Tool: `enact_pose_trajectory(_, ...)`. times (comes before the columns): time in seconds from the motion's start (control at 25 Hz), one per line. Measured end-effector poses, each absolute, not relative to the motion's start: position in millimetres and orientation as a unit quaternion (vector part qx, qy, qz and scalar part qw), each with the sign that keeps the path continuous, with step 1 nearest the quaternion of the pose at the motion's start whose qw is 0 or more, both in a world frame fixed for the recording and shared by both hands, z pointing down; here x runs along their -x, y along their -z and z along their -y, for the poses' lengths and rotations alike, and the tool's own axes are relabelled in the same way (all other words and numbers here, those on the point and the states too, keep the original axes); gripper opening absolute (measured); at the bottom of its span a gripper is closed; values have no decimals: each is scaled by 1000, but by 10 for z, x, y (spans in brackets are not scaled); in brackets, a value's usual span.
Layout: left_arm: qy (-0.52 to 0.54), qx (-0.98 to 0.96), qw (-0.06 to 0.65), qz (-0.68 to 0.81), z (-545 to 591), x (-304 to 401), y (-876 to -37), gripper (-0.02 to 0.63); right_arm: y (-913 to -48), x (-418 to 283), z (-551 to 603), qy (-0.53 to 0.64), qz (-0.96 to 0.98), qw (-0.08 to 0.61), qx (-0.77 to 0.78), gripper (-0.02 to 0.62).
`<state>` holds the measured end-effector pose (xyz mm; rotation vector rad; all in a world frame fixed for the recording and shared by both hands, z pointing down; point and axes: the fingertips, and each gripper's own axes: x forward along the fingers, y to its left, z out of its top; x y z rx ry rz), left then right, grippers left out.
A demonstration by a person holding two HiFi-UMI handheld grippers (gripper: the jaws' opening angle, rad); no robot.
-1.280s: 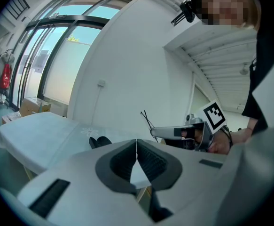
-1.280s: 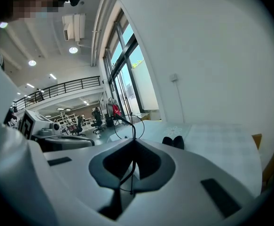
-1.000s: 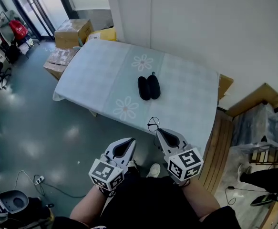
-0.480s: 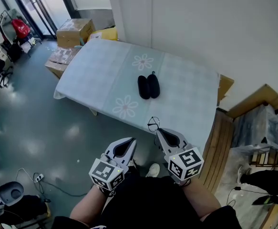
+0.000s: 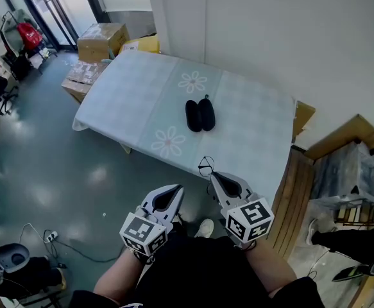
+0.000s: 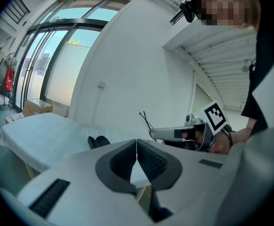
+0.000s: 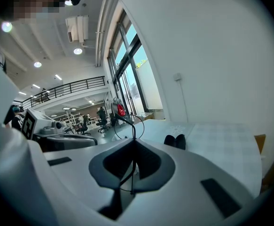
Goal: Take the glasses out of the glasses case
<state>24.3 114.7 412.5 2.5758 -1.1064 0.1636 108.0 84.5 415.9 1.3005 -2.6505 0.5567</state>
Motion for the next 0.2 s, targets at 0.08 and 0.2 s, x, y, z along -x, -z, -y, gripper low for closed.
enact_pose_trajectory(0.08,-57,-905,166,388,-1156,-243,-4122,29,-4151,-1079,-853,-185,880,68,-432,26)
enact_pose_trajectory(0.2,-57,-905,167,388,-1160,-252,-4115,29,-4141,-1085,-858,-185,880,68,-432,26)
